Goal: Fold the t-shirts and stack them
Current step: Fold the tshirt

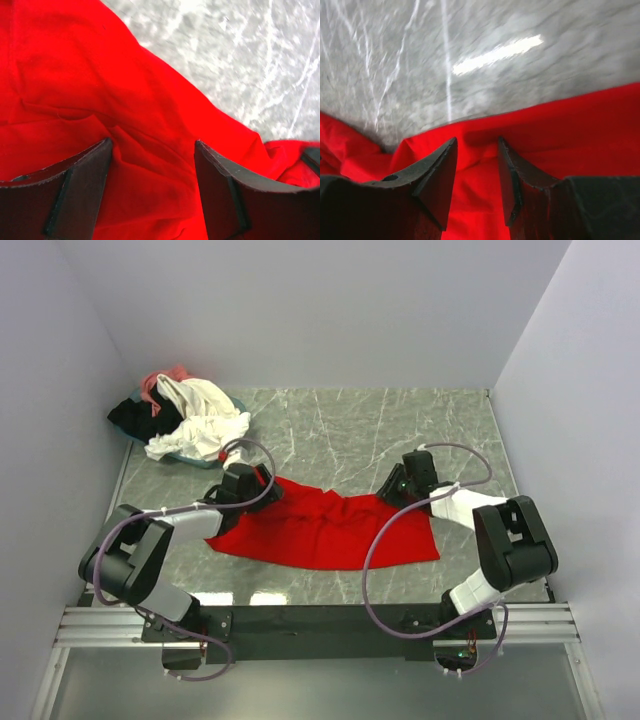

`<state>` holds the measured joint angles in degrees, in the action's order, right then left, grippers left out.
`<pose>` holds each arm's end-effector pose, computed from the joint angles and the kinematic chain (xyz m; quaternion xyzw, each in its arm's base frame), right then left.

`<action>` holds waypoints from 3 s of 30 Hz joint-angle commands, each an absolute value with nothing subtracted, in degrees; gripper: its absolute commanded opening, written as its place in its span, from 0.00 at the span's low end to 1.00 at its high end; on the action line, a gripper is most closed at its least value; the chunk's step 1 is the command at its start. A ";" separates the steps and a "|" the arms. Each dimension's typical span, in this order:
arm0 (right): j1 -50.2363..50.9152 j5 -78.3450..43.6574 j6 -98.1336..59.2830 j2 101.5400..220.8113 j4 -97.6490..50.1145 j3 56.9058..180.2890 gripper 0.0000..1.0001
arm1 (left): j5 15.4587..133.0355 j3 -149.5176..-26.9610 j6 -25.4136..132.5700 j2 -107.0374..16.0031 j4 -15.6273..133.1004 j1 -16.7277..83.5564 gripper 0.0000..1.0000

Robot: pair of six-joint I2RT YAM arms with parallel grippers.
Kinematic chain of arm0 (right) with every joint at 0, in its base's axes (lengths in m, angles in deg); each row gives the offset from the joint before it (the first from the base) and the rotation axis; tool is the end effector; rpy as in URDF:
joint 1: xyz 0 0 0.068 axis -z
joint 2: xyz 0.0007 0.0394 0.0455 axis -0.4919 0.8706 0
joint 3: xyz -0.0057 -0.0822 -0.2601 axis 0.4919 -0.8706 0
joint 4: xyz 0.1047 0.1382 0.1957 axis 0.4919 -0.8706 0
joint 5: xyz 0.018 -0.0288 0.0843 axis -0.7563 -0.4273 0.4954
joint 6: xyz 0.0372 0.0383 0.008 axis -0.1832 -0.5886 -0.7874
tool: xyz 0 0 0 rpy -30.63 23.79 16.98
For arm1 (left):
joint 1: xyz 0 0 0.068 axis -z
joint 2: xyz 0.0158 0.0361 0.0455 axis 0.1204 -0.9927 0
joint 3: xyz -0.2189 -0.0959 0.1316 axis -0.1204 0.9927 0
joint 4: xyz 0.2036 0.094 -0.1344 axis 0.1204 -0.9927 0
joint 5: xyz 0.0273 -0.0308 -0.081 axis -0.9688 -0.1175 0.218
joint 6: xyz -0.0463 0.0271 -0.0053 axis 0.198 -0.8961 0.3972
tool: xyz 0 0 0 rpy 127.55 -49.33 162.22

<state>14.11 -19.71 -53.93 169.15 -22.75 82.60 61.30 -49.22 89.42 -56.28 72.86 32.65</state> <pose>0.2810 0.0806 0.1477 0.1945 0.9154 0.2040 0.2875 0.2583 -0.1213 0.1518 -0.1861 0.8740 -0.2374 0.3811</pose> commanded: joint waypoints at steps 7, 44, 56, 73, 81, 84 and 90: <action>17.69 -26.38 -50.23 164.65 -31.25 85.50 0.46 | 58.43 -49.65 88.40 -52.12 67.88 31.08 0.75; 22.26 -37.20 -52.16 147.24 -44.79 73.28 0.50 | 57.64 -51.05 85.94 -40.60 63.22 37.33 0.75; 22.52 -36.15 -51.28 148.47 -45.14 73.55 0.28 | 56.05 -49.47 86.21 -37.26 62.00 37.33 0.76; 22.44 -38.08 -52.51 134.68 -55.50 76.18 0.00 | 56.05 -49.91 85.24 -37.44 61.29 37.33 0.78; 22.44 -40.10 -53.13 132.39 -59.64 77.06 0.00 | 57.19 -49.38 84.89 -36.47 61.64 37.33 0.78; 22.52 -41.07 -53.30 133.09 -60.17 77.24 0.00 | 57.20 -49.12 84.63 -35.86 61.38 37.33 0.79; 22.44 -41.86 -53.30 135.20 -60.26 77.85 0.20 | 56.76 -48.41 83.92 -34.45 59.89 37.33 0.79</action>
